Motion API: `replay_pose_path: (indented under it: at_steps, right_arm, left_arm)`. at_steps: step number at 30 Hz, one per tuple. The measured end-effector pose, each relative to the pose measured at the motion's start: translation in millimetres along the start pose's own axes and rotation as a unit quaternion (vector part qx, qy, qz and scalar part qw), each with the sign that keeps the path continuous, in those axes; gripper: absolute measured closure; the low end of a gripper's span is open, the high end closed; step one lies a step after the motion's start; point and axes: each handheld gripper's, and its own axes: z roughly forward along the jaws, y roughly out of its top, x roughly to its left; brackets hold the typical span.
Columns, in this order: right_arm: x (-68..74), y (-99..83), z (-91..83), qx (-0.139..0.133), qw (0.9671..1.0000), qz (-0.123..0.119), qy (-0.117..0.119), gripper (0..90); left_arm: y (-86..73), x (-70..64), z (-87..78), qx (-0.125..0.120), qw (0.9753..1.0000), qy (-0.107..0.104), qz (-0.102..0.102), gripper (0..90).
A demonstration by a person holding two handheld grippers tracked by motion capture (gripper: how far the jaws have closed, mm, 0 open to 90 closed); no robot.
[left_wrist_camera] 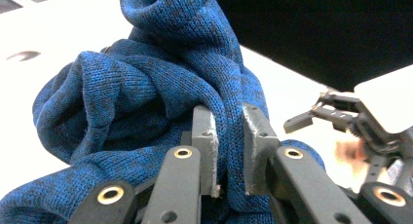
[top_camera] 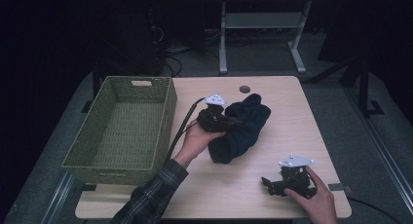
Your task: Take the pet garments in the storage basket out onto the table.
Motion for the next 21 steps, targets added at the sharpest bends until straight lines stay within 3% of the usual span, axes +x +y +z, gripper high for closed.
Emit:
replay_pose_path:
  at_steps: [11, 21]
  right_arm:
    - [-0.1, 0.0, 0.0, -0.001, 1.0, -0.001, 0.0, 0.0]
    - [-0.4, -0.3, -0.3, -0.001, 1.0, -0.003, 0.001, 0.0]
  left_arm:
    - [-10.2, 7.1, 40.0, 0.028, 0.9995, 0.002, -0.01, 76.6]
    - [-12.9, 9.7, 49.4, 0.044, 0.999, 0.0, -0.009, 68.5]
